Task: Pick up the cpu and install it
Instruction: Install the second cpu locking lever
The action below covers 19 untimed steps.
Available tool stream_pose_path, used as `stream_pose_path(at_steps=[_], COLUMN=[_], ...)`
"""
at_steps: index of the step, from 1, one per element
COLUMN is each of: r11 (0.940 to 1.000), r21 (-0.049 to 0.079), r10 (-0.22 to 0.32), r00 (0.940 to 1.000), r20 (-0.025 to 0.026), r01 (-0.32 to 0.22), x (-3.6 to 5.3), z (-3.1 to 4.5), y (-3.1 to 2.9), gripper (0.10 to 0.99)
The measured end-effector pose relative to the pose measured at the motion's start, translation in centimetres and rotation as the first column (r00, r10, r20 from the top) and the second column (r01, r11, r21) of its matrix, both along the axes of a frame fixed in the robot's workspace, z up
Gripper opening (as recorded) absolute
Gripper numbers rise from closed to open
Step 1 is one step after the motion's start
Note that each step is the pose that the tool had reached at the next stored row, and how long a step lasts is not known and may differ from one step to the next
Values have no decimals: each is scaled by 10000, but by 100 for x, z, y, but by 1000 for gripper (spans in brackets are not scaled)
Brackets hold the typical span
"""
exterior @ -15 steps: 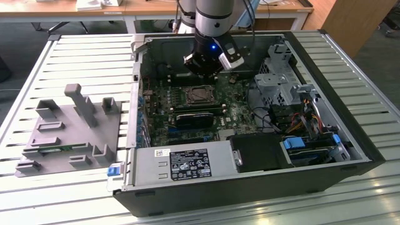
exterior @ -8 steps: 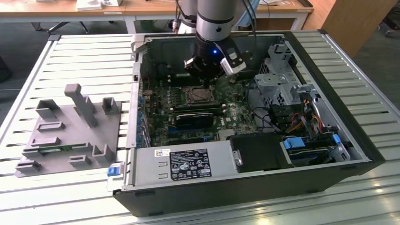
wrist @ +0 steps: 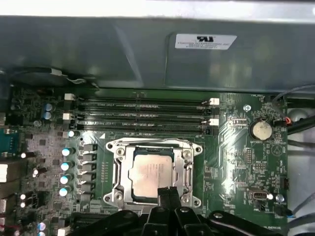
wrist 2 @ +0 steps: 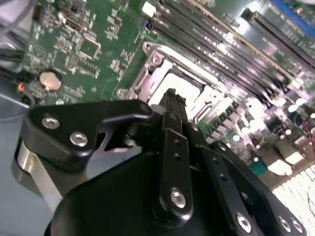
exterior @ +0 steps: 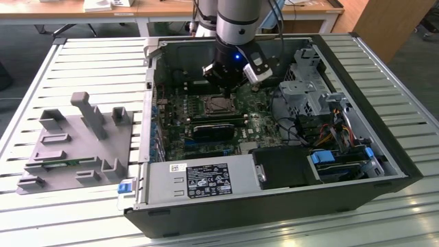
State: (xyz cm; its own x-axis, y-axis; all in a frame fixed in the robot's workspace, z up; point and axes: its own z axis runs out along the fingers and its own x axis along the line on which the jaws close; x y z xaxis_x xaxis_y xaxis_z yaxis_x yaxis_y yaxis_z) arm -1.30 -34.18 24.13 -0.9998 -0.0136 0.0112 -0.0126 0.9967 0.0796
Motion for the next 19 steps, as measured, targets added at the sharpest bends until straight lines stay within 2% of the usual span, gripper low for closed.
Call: stream_pose_path(at_steps=[4, 9, 11, 12, 13, 14, 15, 16, 17, 19], r11=[10000, 10000, 10000, 10000, 10000, 10000, 10000, 10000, 10000, 10000], r21=[-1, -4, -2, -1, -1, 0, -3, -5, -3, -2], r10=[1, 1, 1, 1, 1, 1, 1, 1, 1, 2], r00=[10000, 10000, 10000, 10000, 9999, 9994, 9989, 9986, 9985, 9984], r20=[0, -15, -44, -78, -165, -333, -465, -525, -554, -557], r01=[-1, -1, -1, -1, -1, -1, -1, -2, -2, -2], x=[0, 0, 1, 1, 1, 0, 0, 0, 0, -5], z=[28, 28, 27, 26, 25, 25, 24, 22, 17, 10], y=[-29, -204, -250, -256, -258, -259, -262, -269, -281, -321], gripper=[106, 106, 106, 106, 106, 106, 106, 106, 106, 106])
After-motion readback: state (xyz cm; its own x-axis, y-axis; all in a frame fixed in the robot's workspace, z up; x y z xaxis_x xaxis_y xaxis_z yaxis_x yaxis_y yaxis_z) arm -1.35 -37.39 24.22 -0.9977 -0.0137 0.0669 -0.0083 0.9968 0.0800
